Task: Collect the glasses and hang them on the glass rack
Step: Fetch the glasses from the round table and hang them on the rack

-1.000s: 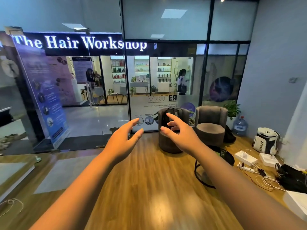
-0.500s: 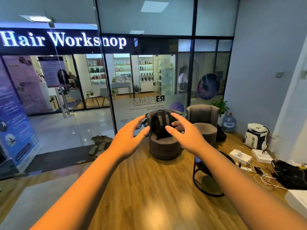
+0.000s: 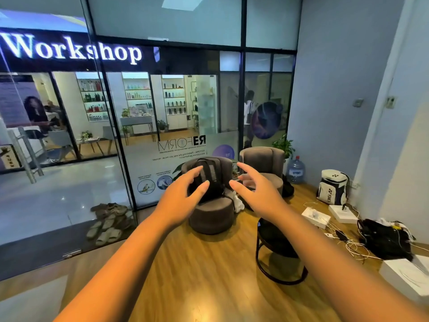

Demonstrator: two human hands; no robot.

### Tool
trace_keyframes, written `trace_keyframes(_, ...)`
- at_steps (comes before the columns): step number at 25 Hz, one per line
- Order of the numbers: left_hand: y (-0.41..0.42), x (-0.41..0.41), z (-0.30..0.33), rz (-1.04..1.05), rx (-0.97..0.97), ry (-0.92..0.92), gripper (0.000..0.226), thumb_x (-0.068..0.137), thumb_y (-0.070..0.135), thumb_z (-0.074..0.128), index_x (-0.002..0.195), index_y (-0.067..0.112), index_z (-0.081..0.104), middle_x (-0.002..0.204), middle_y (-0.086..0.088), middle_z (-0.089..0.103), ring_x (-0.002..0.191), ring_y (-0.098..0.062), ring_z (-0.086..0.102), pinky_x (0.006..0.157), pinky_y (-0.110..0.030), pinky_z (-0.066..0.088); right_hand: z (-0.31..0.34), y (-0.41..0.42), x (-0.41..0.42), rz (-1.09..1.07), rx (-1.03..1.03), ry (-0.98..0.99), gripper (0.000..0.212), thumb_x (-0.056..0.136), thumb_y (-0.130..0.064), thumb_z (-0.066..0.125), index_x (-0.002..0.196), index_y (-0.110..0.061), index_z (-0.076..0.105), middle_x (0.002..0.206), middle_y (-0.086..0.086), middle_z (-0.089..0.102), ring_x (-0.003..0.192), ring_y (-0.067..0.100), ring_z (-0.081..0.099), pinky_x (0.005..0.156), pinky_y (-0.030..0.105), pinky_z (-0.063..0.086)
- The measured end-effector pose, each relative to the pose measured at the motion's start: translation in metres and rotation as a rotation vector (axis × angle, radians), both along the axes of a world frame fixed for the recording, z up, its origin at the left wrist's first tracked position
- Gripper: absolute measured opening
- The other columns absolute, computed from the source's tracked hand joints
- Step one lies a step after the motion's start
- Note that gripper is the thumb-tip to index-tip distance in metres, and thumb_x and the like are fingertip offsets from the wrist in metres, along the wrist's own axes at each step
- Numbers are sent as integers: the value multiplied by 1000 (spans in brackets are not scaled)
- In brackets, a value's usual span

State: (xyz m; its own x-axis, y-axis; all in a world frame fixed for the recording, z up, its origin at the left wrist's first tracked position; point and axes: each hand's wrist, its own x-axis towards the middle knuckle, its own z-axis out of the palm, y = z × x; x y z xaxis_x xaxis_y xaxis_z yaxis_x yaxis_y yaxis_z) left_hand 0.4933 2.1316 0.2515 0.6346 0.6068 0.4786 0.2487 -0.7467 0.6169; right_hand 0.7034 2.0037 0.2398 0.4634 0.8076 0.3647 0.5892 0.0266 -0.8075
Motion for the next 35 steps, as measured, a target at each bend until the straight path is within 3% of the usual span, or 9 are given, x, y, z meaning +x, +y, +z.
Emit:
trace_keyframes(5, 70, 81, -7, -30, -25, -5, 58, 101, 58, 53, 155, 45, 37, 154, 14, 50, 139, -7, 46, 107, -32, 40, -7, 66, 79, -26, -34, 19, 70, 96, -60, 65, 159, -45, 35, 149, -5, 57, 129, 13, 54, 96, 31, 46)
trace_keyframes(8, 113, 130, -1, -34, -40, -29, 58, 99, 61, 52, 154, 49, 39, 150, 16, 53, 137, -4, 47, 109, -40, 44, -6, 110, 130, -26, -49, 1, 71, 96, -61, 64, 158, -46, 35, 149, -5, 57, 132, 15, 55, 98, 31, 47)
trace_keyframes(15, 215, 227, 0, -41, -17, -23, 57, 101, 56, 53, 155, 47, 38, 154, 16, 50, 142, -9, 43, 108, -38, 42, -6, 202, 225, -70, -57, -62, 65, 97, -61, 63, 155, -51, 36, 144, -11, 60, 118, 7, 57, 76, 11, 39)
trace_keyframes(19, 281, 274, -13, -114, -36, -10, 57, 99, 59, 54, 153, 50, 38, 152, 21, 49, 140, -2, 42, 111, -37, 40, -13, 255, 265, -108, -60, -86, 68, 97, -63, 61, 157, -47, 36, 148, -7, 59, 127, 15, 59, 92, 26, 48)
trace_keyframes(23, 357, 330, -22, -198, -26, 6, 57, 99, 59, 54, 152, 48, 40, 149, 24, 50, 136, 1, 44, 108, -32, 37, -22, 319, 303, -192, -66, -95, 68, 97, -63, 61, 157, -46, 36, 149, -6, 59, 127, 15, 57, 94, 30, 51)
trace_keyframes(27, 429, 376, -20, -324, -29, 33, 58, 99, 57, 55, 153, 45, 41, 149, 23, 49, 133, 7, 41, 108, -29, 36, -21, 374, 330, -310, -89, -65, 68, 98, -60, 61, 159, -43, 35, 150, -4, 57, 131, 18, 55, 107, 46, 52)
trace_keyframes(29, 466, 399, -16, -375, -5, 52, 59, 100, 56, 56, 155, 42, 40, 152, 19, 50, 135, 5, 41, 109, -28, 35, -21, 399, 344, -358, -80, -53, 68, 99, -57, 62, 160, -41, 36, 150, -4, 57, 131, 18, 55, 97, 33, 53)
trace_keyframes(32, 512, 434, -10, -448, 3, 69, 62, 100, 54, 57, 157, 36, 39, 153, 11, 53, 141, -5, 43, 111, -28, 35, -23, 426, 367, -428, -89, -60, 68, 99, -55, 63, 160, -41, 37, 149, -4, 57, 126, 15, 55, 76, 13, 42)
trace_keyframes(35, 536, 468, -13, -522, -19, 99, 68, 96, 60, 54, 158, 39, 36, 153, 10, 52, 143, -6, 43, 113, -32, 37, -25, 434, 394, -487, -84, -70, 68, 97, -59, 63, 159, -43, 37, 148, -4, 57, 125, 15, 55, 84, 23, 46)
